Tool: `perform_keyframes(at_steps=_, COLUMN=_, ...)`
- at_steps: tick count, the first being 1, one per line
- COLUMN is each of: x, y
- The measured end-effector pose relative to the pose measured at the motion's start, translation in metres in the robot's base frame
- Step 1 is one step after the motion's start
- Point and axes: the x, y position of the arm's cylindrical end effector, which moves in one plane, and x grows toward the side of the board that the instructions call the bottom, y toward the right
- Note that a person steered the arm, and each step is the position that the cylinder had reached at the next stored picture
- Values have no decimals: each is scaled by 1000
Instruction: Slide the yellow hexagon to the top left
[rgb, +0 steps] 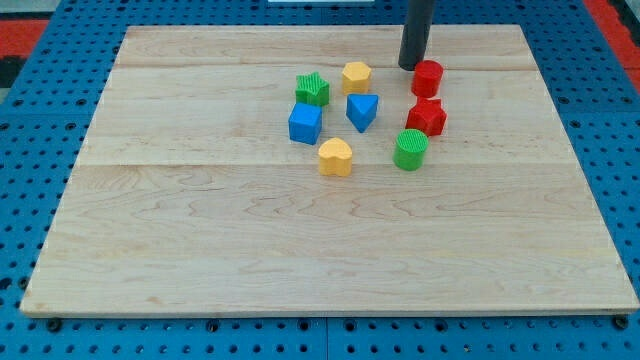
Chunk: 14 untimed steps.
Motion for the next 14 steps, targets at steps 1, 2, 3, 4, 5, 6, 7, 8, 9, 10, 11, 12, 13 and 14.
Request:
perform_keyframes(at_steps=1, x=0, y=0)
perform_keyframes(at_steps=2, x=-6, y=0)
perform_keyframes(at_steps=3, x=-25, y=-1)
perform_keyframes(at_steps=4, x=-31, y=-20)
perform_keyframes(at_steps=5, x=-31, y=-35)
perform_keyframes(at_steps=6, x=-31, y=-35)
perform_keyframes(at_steps=7, x=-31, y=-38)
perform_keyframes(at_steps=8, x=-28, y=-50)
perform_keyframes(at_steps=9, x=-14, y=-60)
perform_keyframes(at_steps=10, x=0, y=-60)
perform_keyframes(at_steps=11, x=22, y=-56)
perform_keyframes(at_steps=12, x=29, y=-40)
perform_keyframes(at_steps=13, x=31, y=-16)
perform_keyframes(at_steps=14, x=47, y=-34)
